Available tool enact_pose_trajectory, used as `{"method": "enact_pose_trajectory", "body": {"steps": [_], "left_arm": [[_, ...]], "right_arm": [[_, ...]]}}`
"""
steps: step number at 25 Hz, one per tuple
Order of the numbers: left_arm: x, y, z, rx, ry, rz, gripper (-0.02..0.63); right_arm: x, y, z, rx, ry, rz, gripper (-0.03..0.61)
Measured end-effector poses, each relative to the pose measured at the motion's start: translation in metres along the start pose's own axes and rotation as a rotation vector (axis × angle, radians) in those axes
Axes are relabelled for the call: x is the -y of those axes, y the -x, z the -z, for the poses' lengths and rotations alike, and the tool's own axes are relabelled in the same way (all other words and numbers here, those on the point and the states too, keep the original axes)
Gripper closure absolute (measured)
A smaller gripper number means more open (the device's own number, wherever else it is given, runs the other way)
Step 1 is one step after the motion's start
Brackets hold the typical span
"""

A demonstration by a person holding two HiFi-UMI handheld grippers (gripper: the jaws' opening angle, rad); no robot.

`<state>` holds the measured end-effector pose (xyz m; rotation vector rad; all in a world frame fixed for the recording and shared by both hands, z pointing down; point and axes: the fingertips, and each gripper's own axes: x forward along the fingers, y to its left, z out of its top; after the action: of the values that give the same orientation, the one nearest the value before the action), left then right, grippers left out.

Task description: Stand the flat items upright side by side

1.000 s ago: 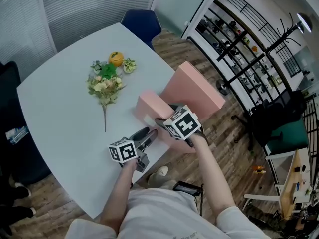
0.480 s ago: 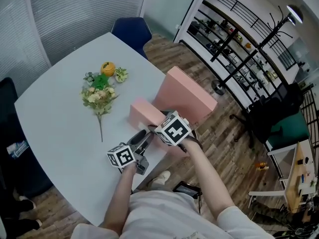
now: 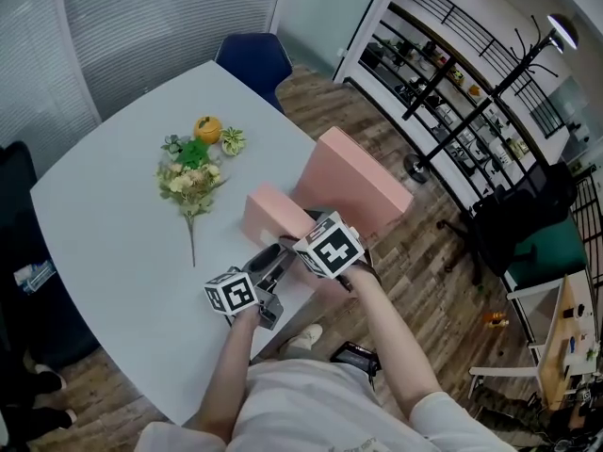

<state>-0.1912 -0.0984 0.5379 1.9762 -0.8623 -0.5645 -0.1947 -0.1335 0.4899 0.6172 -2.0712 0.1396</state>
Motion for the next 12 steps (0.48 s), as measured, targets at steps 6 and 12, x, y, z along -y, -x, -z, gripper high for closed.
{"method": "enact_pose_trajectory", "body": {"steps": [6, 12], "left_arm": [[0.005, -0.001, -0.013, 0.025, -0.014, 0.009, 0.351], [0.015, -0.008, -0.033, 0.057, -0.050, 0.028, 0.351]], "right_arm": [[0.006, 0.007, -0.008, 0.064, -0.035, 0.003, 0.253], [0.018, 0.022, -0.020, 0.156, -0.081, 0.021, 0.253]]}}
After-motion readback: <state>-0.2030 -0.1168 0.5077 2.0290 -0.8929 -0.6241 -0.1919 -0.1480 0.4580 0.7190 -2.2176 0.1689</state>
